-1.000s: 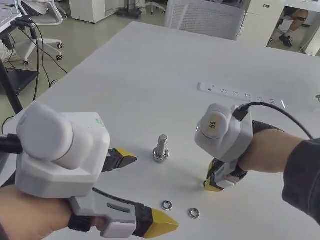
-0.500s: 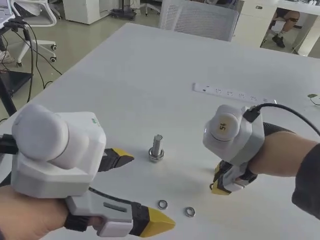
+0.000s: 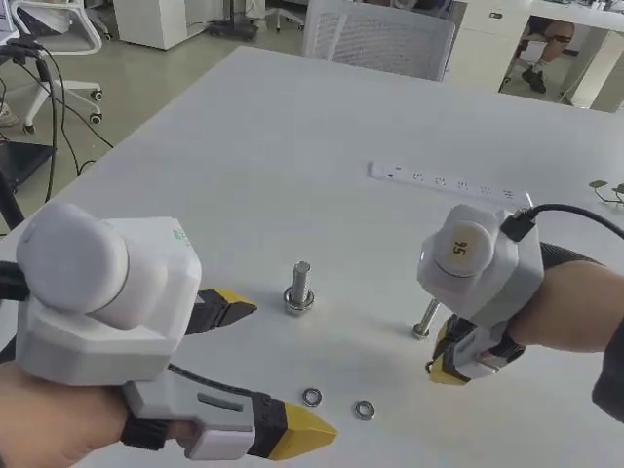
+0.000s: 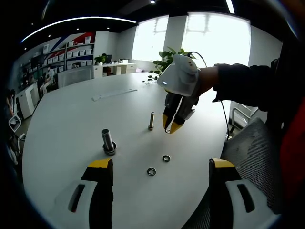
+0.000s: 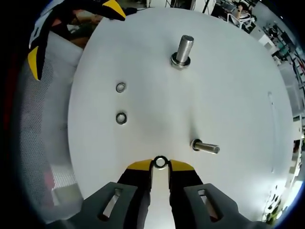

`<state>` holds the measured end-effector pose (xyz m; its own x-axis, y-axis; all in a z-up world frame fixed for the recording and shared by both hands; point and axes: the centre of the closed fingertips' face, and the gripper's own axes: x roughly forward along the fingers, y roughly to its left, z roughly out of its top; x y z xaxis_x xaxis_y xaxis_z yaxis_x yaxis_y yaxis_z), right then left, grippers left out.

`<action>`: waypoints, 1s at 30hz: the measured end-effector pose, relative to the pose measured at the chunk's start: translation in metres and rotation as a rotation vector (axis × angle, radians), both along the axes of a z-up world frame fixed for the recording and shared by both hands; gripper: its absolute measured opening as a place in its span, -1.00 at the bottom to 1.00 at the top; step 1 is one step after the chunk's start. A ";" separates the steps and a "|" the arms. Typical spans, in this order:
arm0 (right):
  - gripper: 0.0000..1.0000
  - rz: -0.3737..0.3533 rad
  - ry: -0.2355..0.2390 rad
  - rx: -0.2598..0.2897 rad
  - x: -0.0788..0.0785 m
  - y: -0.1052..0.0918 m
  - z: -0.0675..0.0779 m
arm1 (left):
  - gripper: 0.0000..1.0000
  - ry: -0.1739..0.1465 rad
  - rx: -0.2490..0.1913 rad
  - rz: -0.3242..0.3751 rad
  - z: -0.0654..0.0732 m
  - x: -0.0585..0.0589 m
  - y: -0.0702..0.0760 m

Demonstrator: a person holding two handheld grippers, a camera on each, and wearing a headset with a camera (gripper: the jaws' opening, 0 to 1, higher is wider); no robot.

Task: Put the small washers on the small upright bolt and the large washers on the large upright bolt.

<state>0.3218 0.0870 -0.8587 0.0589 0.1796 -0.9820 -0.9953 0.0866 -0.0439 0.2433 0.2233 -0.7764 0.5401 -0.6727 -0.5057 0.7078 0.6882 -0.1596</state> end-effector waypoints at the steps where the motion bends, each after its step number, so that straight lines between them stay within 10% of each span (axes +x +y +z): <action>1: -0.72 -0.002 -0.001 -0.002 0.000 -0.002 0.001 | 0.65 -0.001 0.001 -0.001 0.000 0.000 0.000; 30: -0.72 -0.023 -0.066 0.012 0.024 -0.012 0.039 | 0.65 -0.002 0.005 -0.008 0.000 -0.002 -0.004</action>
<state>0.3458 0.0748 -0.8198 0.1278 0.1891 -0.9736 -0.9880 0.1102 -0.1083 0.2415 0.2191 -0.7764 0.5360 -0.6743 -0.5079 0.7136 0.6834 -0.1543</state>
